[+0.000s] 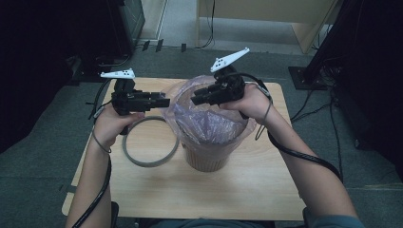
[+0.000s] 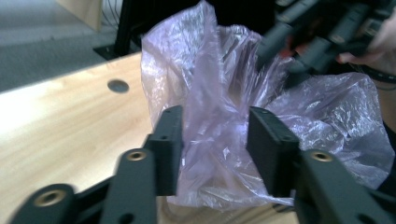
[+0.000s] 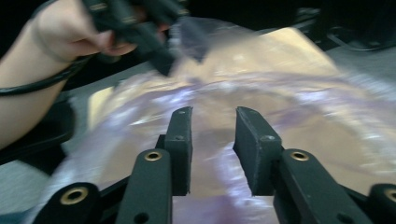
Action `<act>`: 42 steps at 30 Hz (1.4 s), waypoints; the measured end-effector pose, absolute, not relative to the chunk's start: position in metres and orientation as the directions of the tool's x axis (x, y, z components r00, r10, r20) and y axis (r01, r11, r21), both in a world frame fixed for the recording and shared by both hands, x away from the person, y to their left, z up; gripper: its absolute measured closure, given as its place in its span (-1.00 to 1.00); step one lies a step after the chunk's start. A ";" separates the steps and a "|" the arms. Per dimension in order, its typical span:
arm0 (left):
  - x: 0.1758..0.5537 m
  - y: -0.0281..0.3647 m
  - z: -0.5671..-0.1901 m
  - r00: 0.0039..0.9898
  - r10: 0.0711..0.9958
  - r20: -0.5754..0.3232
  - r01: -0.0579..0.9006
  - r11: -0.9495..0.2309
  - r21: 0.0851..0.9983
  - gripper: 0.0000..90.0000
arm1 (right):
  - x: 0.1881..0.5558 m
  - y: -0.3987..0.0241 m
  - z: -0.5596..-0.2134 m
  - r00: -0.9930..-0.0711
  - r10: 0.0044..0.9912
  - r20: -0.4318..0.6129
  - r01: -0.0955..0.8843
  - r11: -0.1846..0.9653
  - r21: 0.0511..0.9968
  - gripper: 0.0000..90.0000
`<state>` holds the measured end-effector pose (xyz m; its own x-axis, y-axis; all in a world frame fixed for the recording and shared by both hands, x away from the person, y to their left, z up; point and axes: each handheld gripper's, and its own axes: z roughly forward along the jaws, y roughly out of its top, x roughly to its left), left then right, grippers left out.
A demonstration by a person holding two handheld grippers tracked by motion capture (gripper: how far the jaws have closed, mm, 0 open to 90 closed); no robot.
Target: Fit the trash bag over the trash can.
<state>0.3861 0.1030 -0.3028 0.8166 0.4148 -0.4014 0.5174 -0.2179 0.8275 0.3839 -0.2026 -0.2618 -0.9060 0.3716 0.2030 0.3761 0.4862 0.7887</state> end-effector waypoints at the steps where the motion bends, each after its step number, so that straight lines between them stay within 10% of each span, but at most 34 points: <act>1: 0.386 0.102 -0.304 0.810 0.415 -0.414 0.533 -0.228 0.815 0.39 | 0.380 -0.200 -0.264 -0.912 0.354 0.207 0.371 0.494 0.787 0.54; 8: 0.390 0.103 -0.308 0.783 0.452 -0.427 0.565 -0.228 0.793 0.64 | 0.353 -0.174 -0.282 -0.949 0.257 0.181 0.303 0.591 0.748 0.48; 16: 0.391 0.103 -0.310 0.796 0.442 -0.413 0.542 -0.219 0.811 0.56 | 0.357 -0.162 -0.305 -0.939 0.305 0.157 0.327 0.658 0.679 0.00; 25: 0.391 0.101 -0.311 0.808 0.422 -0.411 0.532 -0.223 0.817 0.42 | 0.362 -0.169 -0.292 -0.944 0.303 0.131 0.306 0.656 0.690 -0.11; 37: 0.387 0.110 -0.300 0.816 0.425 -0.392 0.505 -0.194 0.841 0.11 | 0.400 -0.203 -0.269 -0.891 0.437 0.127 0.379 0.558 0.738 0.46; 42: 0.390 0.113 -0.304 0.786 0.467 -0.405 0.538 -0.194 0.821 0.61 | 0.413 -0.196 -0.281 -0.887 0.446 0.119 0.387 0.581 0.716 0.44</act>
<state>0.3904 0.1131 -0.3045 0.7861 0.4671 -0.4048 0.5377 -0.1938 0.8206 0.4134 -0.1963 -0.2810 -0.8873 0.4457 0.1186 0.3875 0.5811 0.7157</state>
